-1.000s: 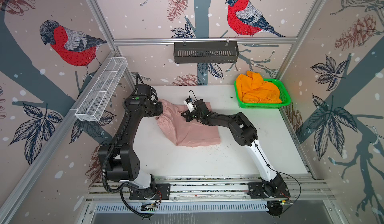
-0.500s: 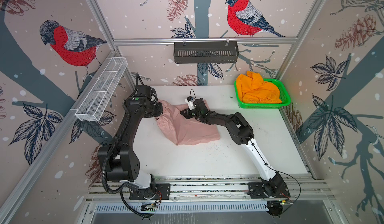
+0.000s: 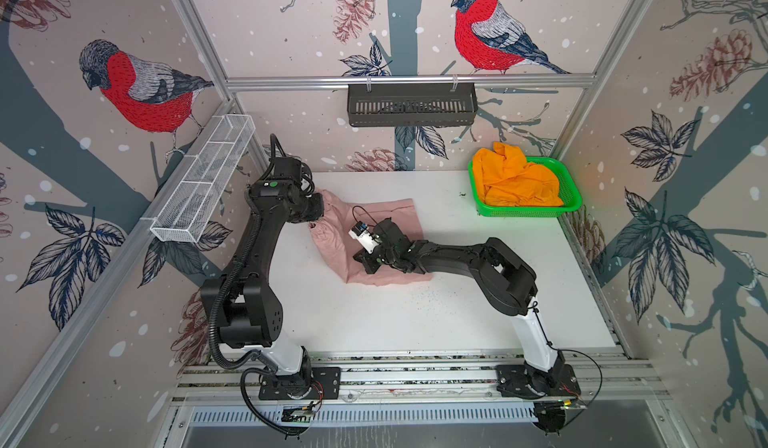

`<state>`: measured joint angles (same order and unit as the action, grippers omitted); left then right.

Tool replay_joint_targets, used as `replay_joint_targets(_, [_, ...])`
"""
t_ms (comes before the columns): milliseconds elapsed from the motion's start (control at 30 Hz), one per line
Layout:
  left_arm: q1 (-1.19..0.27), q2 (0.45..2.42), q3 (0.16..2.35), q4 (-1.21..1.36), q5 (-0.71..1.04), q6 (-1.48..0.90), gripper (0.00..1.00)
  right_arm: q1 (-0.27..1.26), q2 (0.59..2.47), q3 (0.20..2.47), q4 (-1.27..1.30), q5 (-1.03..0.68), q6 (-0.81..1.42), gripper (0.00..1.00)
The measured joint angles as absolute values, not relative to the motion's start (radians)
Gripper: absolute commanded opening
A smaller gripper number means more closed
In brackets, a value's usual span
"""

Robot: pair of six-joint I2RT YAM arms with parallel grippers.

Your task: Fold and stack the shorts

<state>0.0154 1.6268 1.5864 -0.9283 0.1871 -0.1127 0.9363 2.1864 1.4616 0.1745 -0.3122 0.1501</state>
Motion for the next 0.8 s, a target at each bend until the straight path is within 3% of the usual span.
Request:
replay_joint_targets(200, [0.015,1.660,1.629,-0.954,0.172,-0.100,0.00,1.020,2.248,1.505,0.150,-0.294,0.128,0.02])
replay_joint_targets(467, [0.015,1.691,1.690,-0.991,0.154,-0.083,0.00,1.065,2.423,1.732,0.112,-0.322,0.153,0.03])
replay_joint_targets(633, [0.009,1.696,1.708,-1.000,0.146,-0.074,0.00,1.066,2.421,1.753,0.121,-0.321,0.184,0.20])
replay_joint_targets(800, [-0.043,1.706,1.716,-1.008,0.133,-0.072,0.00,1.045,2.214,1.505,0.182,-0.305,0.199,0.29])
